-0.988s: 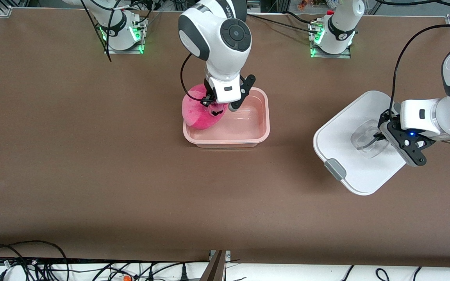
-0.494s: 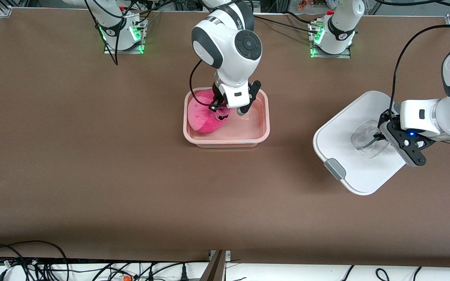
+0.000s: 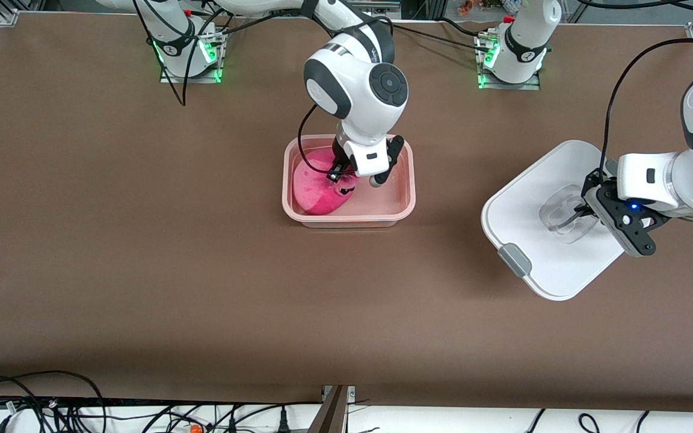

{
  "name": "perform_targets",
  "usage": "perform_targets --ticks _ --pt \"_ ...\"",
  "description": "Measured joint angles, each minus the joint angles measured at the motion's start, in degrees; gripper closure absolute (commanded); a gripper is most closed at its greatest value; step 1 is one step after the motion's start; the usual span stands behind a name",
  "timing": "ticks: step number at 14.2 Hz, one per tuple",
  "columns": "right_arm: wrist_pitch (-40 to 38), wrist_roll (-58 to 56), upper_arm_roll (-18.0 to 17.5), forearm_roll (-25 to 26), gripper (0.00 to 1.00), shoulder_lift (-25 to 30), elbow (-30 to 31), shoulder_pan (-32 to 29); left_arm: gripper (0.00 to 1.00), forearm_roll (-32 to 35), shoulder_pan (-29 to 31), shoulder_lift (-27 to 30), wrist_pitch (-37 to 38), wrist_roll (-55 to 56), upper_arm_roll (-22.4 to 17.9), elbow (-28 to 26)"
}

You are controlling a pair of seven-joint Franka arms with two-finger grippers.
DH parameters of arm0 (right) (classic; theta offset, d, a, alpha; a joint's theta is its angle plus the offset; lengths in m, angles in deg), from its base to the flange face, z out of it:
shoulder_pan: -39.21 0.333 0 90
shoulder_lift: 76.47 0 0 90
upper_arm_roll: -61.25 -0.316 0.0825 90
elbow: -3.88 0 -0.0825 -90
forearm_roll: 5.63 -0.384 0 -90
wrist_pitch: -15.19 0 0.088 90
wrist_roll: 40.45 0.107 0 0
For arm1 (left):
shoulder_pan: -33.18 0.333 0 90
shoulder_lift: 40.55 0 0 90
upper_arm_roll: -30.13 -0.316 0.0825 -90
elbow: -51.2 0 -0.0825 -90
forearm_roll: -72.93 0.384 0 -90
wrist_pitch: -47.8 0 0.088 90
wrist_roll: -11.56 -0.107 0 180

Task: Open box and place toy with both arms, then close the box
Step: 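Lower the toy into the pink box and open the right gripper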

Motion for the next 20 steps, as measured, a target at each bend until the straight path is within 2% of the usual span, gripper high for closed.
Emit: perform_targets --ticks 8,9,10,16,20 --pt "9.3 9.5 0.0 0.1 1.0 -3.5 -0.2 2.3 1.0 0.0 0.1 -0.2 0.0 -0.1 0.1 0.0" --pt "10.0 10.0 0.0 0.1 0.82 -3.6 -0.2 2.5 1.0 0.0 0.1 -0.2 0.0 -0.1 0.1 0.0" --pt "10.8 10.6 0.0 0.1 0.01 -3.8 -0.2 2.8 1.0 0.0 0.1 -0.2 0.0 -0.1 0.1 0.0" --pt "13.4 19.3 0.0 0.0 0.0 -4.2 -1.1 3.9 1.0 0.0 0.1 -0.2 0.0 -0.2 0.1 0.0" --pt "12.2 24.7 0.0 -1.7 0.0 -1.4 -2.7 4.4 1.0 0.0 0.1 -0.3 0.0 -0.2 0.1 0.0"
